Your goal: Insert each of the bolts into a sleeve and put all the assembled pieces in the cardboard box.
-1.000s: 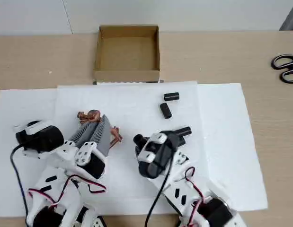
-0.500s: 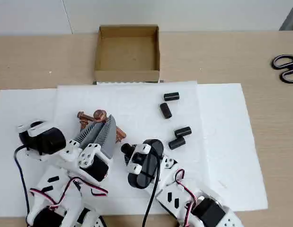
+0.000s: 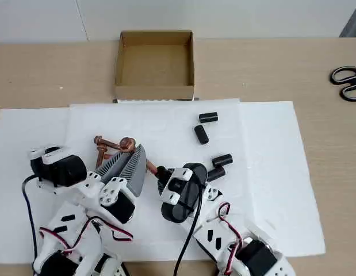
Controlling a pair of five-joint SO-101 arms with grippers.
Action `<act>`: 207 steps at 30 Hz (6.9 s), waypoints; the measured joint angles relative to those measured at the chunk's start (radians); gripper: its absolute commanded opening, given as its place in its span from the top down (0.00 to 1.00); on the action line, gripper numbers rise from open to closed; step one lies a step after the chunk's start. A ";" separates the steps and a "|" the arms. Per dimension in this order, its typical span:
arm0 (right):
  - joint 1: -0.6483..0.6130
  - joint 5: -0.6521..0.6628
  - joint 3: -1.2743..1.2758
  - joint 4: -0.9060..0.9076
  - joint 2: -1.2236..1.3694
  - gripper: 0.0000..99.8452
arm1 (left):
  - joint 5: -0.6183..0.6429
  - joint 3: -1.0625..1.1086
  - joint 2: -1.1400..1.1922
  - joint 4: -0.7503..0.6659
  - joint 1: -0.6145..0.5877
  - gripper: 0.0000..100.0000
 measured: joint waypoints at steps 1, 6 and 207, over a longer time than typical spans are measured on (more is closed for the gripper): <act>0.000 0.000 0.000 0.000 0.000 1.00 | 0.000 0.008 -0.002 0.000 0.000 0.99; 0.003 0.000 0.002 0.000 0.002 1.00 | 0.000 0.035 0.000 0.000 0.003 0.99; 0.436 -0.255 -2.717 0.895 2.576 0.80 | -0.305 0.187 -0.002 0.213 -0.353 0.99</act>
